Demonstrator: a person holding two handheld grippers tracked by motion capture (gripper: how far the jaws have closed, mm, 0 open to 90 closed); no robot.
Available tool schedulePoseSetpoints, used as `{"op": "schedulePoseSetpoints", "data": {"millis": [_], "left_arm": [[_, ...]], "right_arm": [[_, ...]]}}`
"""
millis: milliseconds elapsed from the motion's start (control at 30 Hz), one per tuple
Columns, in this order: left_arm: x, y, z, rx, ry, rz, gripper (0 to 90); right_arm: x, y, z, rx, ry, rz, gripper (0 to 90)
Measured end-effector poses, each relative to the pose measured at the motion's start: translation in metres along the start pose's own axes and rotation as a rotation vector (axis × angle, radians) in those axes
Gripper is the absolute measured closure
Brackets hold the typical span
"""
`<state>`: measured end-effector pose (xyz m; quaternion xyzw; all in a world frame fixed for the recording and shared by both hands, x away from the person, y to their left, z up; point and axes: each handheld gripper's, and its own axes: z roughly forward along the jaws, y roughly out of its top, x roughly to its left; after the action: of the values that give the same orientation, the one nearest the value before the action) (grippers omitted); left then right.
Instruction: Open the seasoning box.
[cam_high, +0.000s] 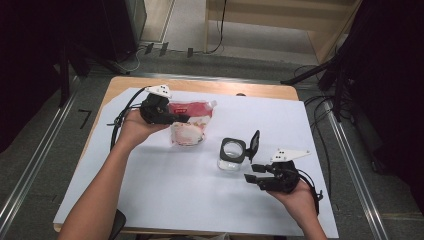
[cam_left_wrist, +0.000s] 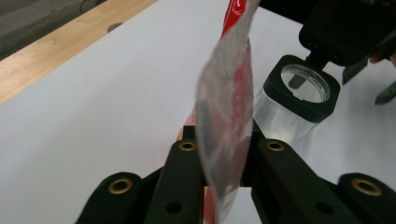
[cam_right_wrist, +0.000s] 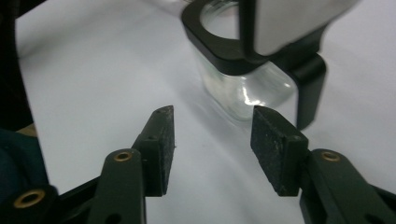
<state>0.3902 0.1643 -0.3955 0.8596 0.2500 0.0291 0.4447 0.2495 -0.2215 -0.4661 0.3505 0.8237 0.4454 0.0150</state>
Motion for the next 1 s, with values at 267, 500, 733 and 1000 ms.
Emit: {"op": "schedulePoseSetpoints", "data": {"millis": [267, 500, 733, 1000], "left_arm": [[-0.004, 0.006, -0.003, 0.011, -0.001, -0.043, 90.0], [-0.009, 0.014, -0.022, -0.024, -0.007, -0.121, 90.0], [-0.025, 0.023, -0.037, 0.003, 0.008, -0.111, 90.0], [-0.038, 0.027, -0.056, -0.003, 0.012, -0.115, 90.0]], "right_arm": [[0.02, 0.009, 0.005, -0.001, 0.036, -0.056, 55.2], [0.033, 0.017, 0.007, -0.035, 0.024, -0.09, 55.2], [0.046, 0.025, 0.017, -0.037, 0.053, -0.092, 57.2], [0.062, 0.039, 0.039, -0.023, 0.053, -0.107, 57.0]]}}
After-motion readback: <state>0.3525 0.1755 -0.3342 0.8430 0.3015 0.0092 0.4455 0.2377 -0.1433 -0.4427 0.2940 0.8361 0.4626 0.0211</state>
